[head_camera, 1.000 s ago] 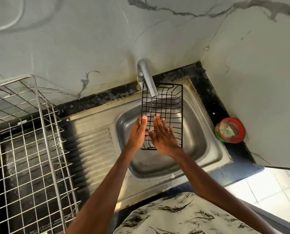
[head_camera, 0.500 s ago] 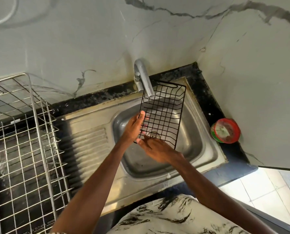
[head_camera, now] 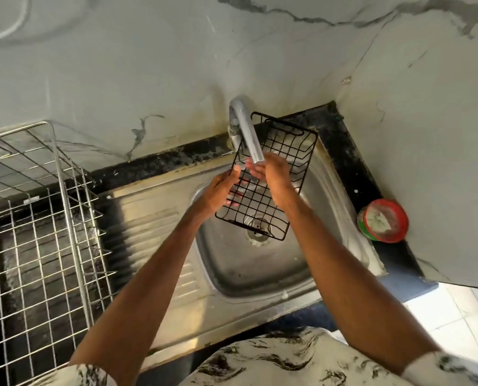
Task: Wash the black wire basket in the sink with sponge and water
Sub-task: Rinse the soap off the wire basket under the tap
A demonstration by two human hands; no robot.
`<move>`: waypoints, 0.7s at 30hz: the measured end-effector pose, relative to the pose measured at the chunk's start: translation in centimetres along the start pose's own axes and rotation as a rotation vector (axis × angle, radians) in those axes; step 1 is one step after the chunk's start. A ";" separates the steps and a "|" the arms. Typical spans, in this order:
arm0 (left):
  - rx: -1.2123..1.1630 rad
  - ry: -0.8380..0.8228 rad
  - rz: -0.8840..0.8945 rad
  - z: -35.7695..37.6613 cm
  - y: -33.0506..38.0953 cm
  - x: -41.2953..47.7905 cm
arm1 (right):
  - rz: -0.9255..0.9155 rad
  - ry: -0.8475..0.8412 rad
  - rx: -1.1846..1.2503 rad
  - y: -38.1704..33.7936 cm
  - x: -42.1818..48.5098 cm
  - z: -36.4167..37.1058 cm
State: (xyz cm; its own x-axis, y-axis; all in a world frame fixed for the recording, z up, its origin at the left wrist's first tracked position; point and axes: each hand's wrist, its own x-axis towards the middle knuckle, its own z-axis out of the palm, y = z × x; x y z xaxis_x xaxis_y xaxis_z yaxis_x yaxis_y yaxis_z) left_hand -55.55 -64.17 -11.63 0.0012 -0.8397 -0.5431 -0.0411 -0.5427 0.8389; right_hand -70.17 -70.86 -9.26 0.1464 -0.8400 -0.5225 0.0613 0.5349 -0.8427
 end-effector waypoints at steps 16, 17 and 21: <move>0.057 0.011 0.067 -0.9 -0.1 -0.5 | 0.454 -0.140 0.370 -0.6 0.0 0.6; 0.052 0.010 0.076 -0.9 -0.2 -0.6 | 0.430 -0.246 0.052 -0.7 0.0 0.0; -0.029 0.009 0.084 -0.8 0.2 -0.8 | 0.295 -0.412 -0.830 -1.7 -0.5 -1.0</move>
State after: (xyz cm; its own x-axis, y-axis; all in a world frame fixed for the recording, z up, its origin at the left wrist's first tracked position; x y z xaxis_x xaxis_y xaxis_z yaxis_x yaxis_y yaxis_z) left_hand -54.74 -63.65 -11.00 0.0075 -0.8824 -0.4705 -0.0129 -0.4706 0.8823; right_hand -71.35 -71.48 -7.68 0.3880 -0.5007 -0.7738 -0.7257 0.3516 -0.5914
